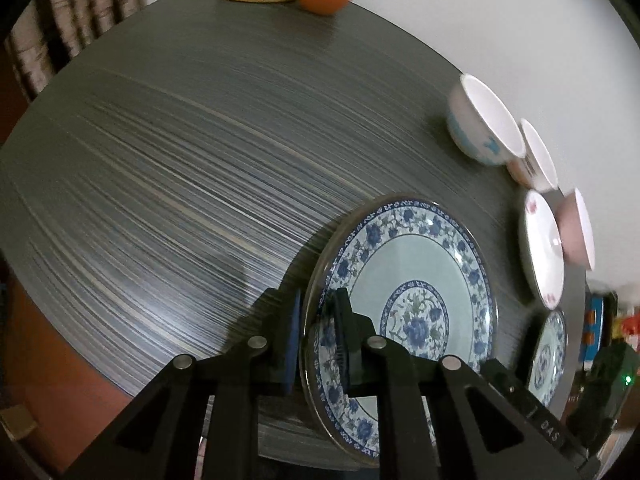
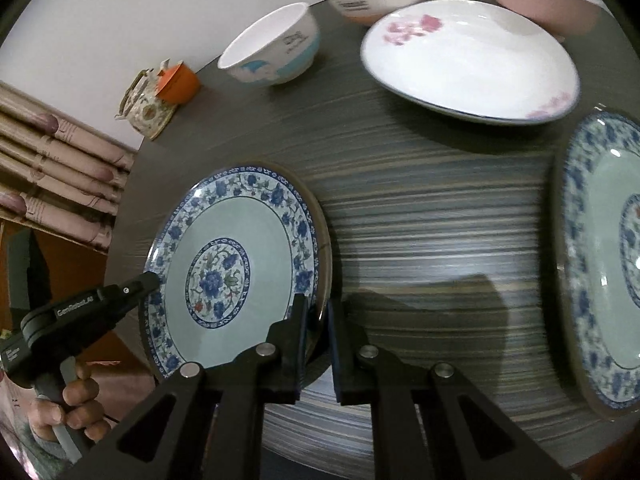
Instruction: Organize plates and bowls
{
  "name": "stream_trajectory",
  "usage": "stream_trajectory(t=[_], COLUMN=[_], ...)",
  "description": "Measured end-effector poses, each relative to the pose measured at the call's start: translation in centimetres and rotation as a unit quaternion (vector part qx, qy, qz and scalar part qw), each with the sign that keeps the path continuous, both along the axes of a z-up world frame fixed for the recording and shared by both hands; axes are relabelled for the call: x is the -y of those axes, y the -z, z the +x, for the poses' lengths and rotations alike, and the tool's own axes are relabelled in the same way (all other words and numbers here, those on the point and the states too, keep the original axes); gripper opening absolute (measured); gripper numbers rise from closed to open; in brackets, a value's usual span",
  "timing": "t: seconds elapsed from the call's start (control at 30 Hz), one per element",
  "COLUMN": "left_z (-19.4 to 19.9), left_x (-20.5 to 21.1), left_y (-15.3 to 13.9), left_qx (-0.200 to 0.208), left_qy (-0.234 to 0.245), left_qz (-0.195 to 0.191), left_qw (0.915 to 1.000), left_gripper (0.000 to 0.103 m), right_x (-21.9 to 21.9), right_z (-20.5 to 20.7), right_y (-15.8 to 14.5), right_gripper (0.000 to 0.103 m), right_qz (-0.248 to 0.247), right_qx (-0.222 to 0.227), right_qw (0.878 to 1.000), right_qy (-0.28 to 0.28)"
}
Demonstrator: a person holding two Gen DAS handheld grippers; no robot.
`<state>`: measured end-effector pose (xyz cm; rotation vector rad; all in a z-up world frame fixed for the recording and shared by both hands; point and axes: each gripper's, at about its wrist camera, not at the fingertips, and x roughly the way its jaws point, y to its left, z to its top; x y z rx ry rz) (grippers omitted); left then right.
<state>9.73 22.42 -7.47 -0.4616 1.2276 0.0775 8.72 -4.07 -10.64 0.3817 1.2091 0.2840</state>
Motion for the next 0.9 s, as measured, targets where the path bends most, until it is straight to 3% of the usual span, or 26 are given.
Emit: stream_trajectory(t=[0.33,0.77,0.9], left_z=[0.0,0.7,0.3], left_x=[-2.9,-1.7,-2.1], left_y=[0.8,1.4,0.9], left_qx=[-0.006,-0.010,0.007], left_qy=[-0.038,-0.036,-0.057], left_qz=[0.004,0.026,0.041], left_qw=[0.9993,0.9989,0.9975], left_gripper=[0.018,0.021,0.044], right_x=[-2.0,-2.9,-3.1], right_z=[-0.4,-0.2,-0.6], right_y=[0.1,-0.2,-0.8], right_gripper=[0.011,0.014,0.014], right_qz=[-0.015,-0.021,-0.033], right_qx=[-0.003,-0.003,0.006], right_qw=[1.000,0.999,0.999], right_qy=[-0.022,-0.038,-0.041])
